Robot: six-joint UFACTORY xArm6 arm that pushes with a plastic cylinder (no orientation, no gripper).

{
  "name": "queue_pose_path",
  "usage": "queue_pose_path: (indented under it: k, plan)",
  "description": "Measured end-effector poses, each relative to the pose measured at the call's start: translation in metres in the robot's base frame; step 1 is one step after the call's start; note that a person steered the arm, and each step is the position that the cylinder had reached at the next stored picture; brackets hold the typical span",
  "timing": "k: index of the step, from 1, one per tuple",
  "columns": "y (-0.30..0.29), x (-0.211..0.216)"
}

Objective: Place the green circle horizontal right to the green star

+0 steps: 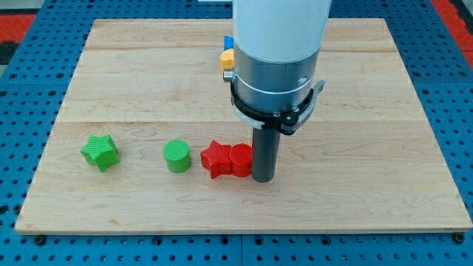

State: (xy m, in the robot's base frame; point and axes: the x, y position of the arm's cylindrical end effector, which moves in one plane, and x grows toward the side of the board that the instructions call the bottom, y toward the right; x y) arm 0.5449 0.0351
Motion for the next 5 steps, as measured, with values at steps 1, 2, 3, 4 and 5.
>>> queue_pose_path:
  k: [1,2,3,4,5]
  plan:
    - [-0.04,0.041]
    - [-0.111,0.043]
    - [-0.107,0.013]
    - [-0.107,-0.011]
    - [-0.094,-0.032]
